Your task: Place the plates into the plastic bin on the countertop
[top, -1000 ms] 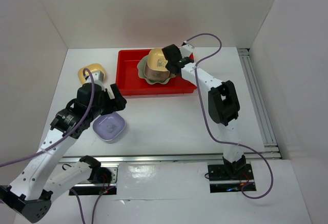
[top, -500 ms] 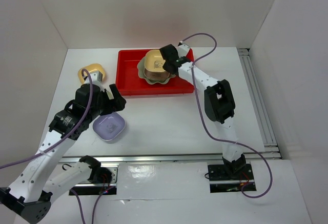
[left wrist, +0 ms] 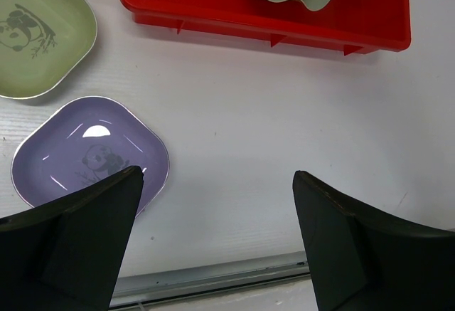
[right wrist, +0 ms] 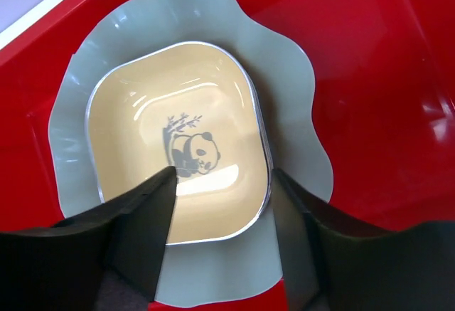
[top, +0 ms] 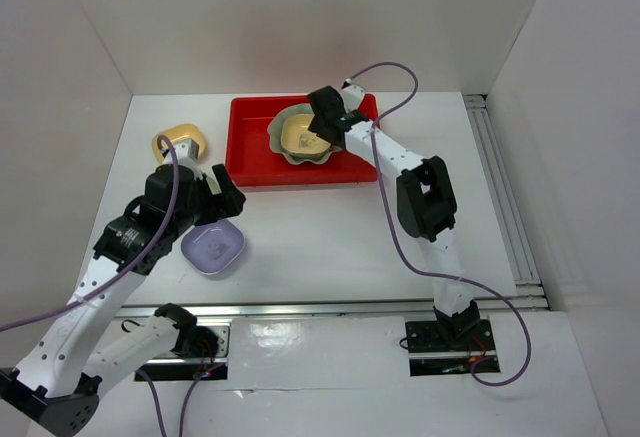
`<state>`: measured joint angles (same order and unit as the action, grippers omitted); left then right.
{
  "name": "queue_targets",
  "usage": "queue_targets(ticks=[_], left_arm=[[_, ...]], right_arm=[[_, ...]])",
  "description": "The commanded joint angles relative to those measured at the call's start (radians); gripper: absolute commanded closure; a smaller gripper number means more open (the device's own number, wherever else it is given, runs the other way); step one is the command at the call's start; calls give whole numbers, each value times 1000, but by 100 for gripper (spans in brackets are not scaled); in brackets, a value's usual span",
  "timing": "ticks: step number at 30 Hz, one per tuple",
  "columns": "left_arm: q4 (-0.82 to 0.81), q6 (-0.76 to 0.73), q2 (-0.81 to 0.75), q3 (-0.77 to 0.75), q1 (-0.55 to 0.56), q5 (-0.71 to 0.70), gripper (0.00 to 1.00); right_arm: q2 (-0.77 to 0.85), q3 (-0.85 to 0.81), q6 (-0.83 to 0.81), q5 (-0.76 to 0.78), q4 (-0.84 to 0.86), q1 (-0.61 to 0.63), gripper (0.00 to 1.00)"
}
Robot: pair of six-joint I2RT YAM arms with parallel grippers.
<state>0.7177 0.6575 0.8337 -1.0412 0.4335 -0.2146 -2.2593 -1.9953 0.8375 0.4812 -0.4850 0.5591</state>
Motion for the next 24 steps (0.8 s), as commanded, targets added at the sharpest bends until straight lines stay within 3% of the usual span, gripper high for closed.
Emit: queue_targets(ticks=[1, 9, 12, 14, 16, 19, 22, 24], left_arm=[[-14, -13, -19, 0, -6, 3, 0], [-14, -13, -19, 0, -6, 3, 0], [-14, -13, -9, 0, -6, -18, 0], [2, 16, 20, 0, -6, -45, 0], [75, 85, 54, -16, -6, -106, 0], [137, 214, 82, 3, -54, -63, 0], [123, 315, -20, 127, -148, 15, 0], [150, 350, -50, 170, -195, 15, 0]], right_arm=[[43, -48, -17, 17, 20, 10, 36], [75, -131, -49, 48, -29, 21, 28], [132, -122, -115, 48, -17, 32, 19], [183, -122, -170, 89, -17, 67, 3], [233, -83, -260, 140, -44, 94, 0], [400, 120, -348, 175, -21, 125, 0], [614, 385, -432, 100, 106, 139, 0], [732, 466, -460, 3, 137, 127, 0]])
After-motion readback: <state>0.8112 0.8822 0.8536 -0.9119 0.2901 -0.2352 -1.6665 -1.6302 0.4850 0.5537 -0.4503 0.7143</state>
